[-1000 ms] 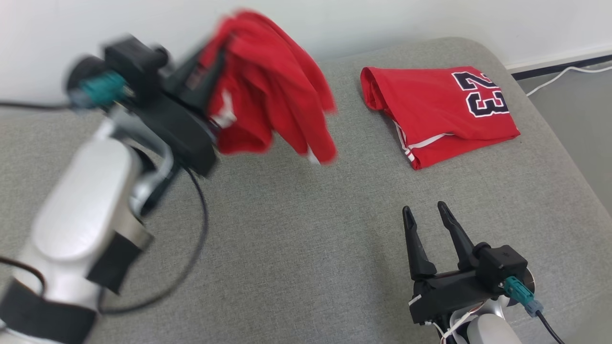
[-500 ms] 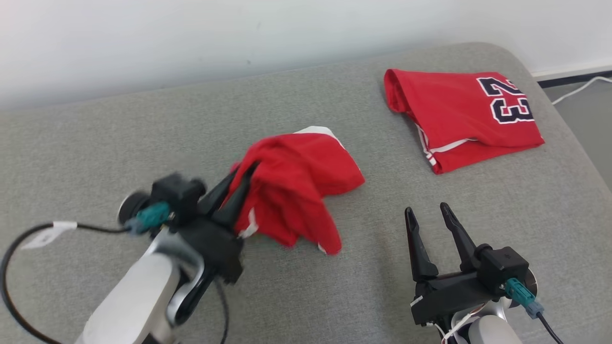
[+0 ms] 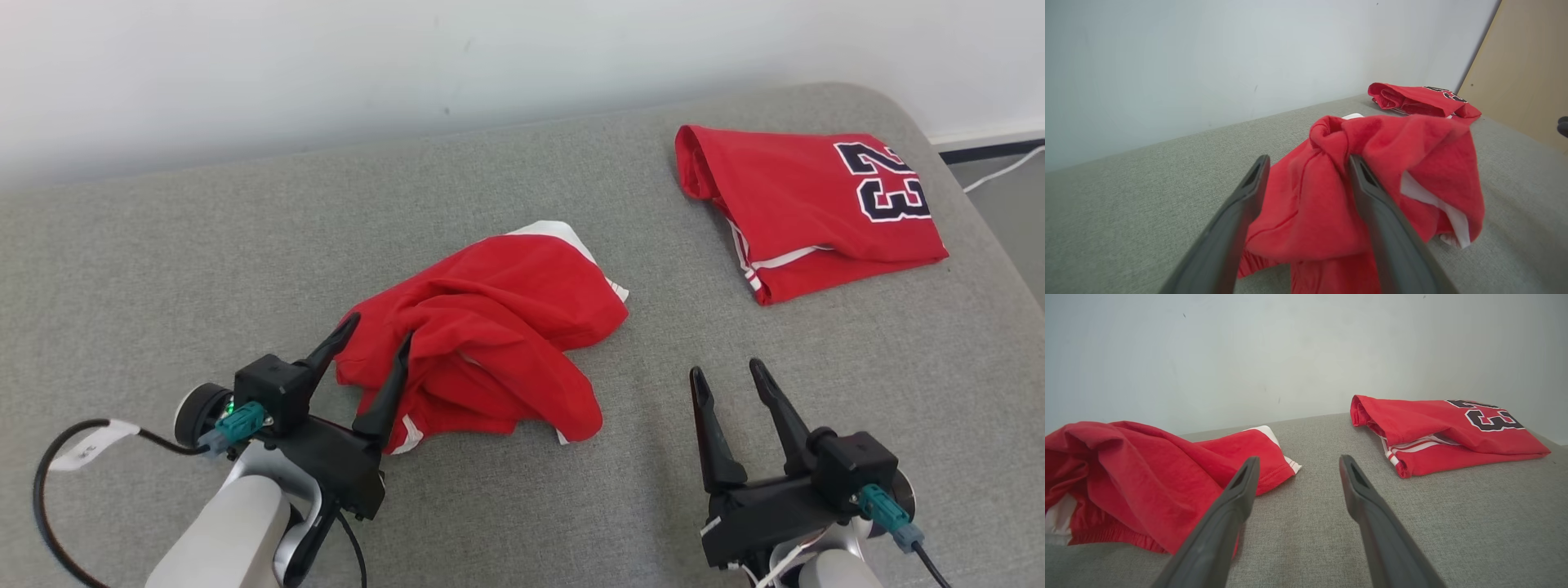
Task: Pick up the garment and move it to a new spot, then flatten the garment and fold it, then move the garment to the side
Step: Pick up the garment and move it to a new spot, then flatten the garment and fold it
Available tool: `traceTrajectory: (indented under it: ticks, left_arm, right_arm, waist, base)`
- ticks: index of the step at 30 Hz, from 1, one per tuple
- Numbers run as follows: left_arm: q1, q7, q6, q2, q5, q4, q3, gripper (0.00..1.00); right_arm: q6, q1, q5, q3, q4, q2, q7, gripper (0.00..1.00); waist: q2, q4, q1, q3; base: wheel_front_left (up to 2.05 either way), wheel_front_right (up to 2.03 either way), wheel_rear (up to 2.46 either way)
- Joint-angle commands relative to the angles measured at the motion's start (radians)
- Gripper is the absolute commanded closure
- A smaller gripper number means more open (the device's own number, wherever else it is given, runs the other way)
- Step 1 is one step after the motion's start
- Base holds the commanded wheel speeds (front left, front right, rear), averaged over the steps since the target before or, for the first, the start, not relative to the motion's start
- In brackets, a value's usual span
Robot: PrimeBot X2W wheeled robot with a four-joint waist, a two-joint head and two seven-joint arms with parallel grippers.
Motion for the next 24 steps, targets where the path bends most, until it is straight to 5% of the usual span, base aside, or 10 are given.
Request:
traceTrajectory:
  ticks: [1,14,24]
  left_arm:
    - [0.029,-0.013,0.011,-0.003,-0.008,-0.001,0.010,0.00]
    - [0.270,-0.045,0.102,-0.032,-0.040,-0.167,0.071,0.00]
    - [0.371,-0.045,0.096,-0.033,-0.054,-0.129,0.080,0.00]
  right_arm:
    - [0.000,0.010,0.001,0.000,0.001,0.001,-0.001,0.00]
    - [0.000,0.029,0.012,-0.007,-0.011,0.001,-0.001,0.00]
    - [0.000,0.008,0.019,0.000,-0.008,0.001,-0.001,0.00]
  waist:
    - [0.0000,0.007,0.0000,-0.009]
    - [0.0000,0.029,0.0000,-0.009]
    - [0.0000,0.010,0.0000,0.015]
  base:
    - [0.00,0.00,0.00]
    - [0.00,0.00,0.00]
    - [0.00,0.00,0.00]
